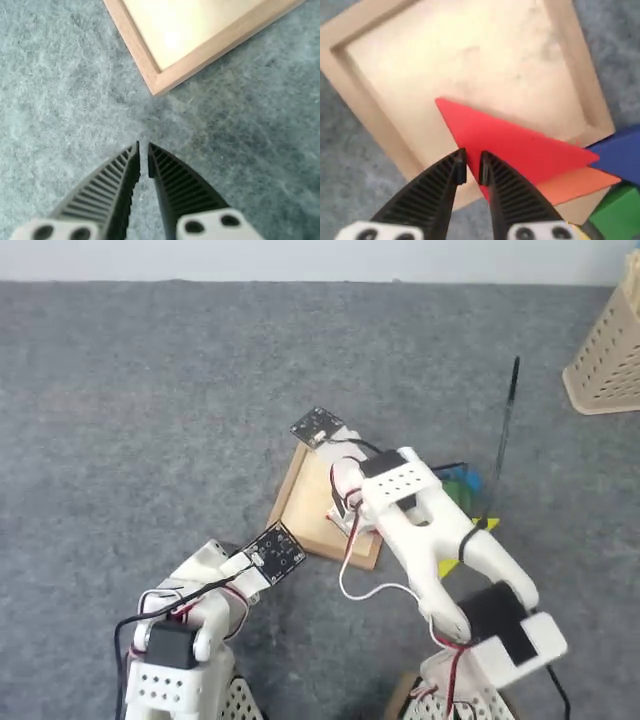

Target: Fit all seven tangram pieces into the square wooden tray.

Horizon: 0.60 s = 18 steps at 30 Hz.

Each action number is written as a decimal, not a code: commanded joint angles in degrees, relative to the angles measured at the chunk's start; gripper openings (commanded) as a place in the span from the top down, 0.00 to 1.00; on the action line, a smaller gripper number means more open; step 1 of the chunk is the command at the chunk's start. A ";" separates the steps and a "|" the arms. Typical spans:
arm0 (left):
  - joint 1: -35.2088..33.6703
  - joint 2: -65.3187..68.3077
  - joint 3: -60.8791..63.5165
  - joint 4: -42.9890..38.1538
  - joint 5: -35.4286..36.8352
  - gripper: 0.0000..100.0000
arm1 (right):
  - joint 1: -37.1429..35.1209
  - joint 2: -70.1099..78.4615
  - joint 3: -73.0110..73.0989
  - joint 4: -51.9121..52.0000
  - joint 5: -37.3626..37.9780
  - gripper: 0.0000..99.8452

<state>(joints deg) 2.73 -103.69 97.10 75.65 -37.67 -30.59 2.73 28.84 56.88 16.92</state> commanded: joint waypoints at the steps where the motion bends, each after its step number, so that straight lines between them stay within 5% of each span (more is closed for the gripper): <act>1: -0.53 -0.97 -0.57 0.26 -0.70 0.97 | -0.31 3.74 -4.66 -1.10 -1.32 0.93; 18: -0.53 -0.97 -0.57 0.26 -0.70 0.97 | -0.57 24.57 -35.87 6.73 -17.67 0.93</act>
<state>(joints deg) 2.73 -103.69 97.10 75.65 -37.67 -30.77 24.88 -0.62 61.71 1.80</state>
